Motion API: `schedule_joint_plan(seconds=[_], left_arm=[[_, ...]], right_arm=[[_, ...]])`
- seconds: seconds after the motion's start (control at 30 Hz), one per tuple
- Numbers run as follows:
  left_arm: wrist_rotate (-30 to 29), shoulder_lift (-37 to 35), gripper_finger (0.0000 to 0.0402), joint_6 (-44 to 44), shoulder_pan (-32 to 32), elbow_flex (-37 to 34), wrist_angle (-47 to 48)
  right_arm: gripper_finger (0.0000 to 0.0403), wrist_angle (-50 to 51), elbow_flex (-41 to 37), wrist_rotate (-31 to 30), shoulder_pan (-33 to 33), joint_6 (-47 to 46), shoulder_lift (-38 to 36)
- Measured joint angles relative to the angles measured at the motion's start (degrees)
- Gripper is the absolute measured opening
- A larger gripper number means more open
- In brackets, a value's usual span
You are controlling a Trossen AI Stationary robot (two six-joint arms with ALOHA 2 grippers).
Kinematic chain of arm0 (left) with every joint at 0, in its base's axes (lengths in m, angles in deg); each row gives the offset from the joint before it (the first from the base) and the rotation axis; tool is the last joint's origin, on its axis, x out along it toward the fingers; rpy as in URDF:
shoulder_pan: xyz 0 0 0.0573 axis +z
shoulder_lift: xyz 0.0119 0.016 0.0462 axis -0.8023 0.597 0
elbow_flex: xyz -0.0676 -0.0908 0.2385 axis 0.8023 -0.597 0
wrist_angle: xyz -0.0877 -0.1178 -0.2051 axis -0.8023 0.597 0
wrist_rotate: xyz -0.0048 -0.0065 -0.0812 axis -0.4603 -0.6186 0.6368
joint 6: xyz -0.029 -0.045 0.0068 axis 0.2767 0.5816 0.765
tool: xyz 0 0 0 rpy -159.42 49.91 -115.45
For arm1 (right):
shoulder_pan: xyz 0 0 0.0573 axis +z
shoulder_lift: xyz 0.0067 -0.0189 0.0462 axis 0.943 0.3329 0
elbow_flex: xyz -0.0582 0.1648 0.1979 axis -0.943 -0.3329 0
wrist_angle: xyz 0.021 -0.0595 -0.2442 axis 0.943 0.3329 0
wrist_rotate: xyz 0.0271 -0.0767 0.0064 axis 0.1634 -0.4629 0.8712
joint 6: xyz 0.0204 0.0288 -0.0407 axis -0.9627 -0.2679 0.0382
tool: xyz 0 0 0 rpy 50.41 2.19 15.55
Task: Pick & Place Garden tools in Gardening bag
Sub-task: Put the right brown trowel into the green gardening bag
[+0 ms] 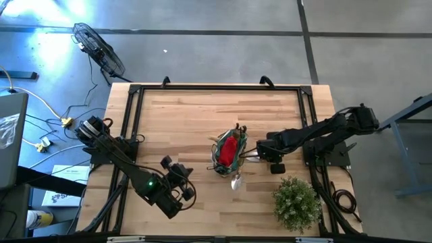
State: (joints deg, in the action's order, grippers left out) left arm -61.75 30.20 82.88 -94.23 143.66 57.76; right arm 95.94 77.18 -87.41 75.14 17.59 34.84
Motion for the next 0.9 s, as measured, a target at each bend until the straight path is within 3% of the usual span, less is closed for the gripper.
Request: schedule_joint_plan(seconds=[0.2, 0.6, 0.9], left_arm=[[0.02, 0.00, 0.0000, -0.13, 0.00, 0.00, -0.36], [-0.18, -0.02, 0.0000, -0.13, 0.00, 0.00, -0.38], [-0.90, -0.02, 0.0000, -0.13, 0.00, 0.00, -0.75]], right_arm=[[0.0050, 1.76, -0.09, -2.77, 1.31, -2.98, -6.80], [0.0050, 3.26, 0.34, -1.29, 3.26, -7.39, -22.78], [0.0050, 1.17, 1.40, -1.17, 7.07, -7.58, -28.86]])
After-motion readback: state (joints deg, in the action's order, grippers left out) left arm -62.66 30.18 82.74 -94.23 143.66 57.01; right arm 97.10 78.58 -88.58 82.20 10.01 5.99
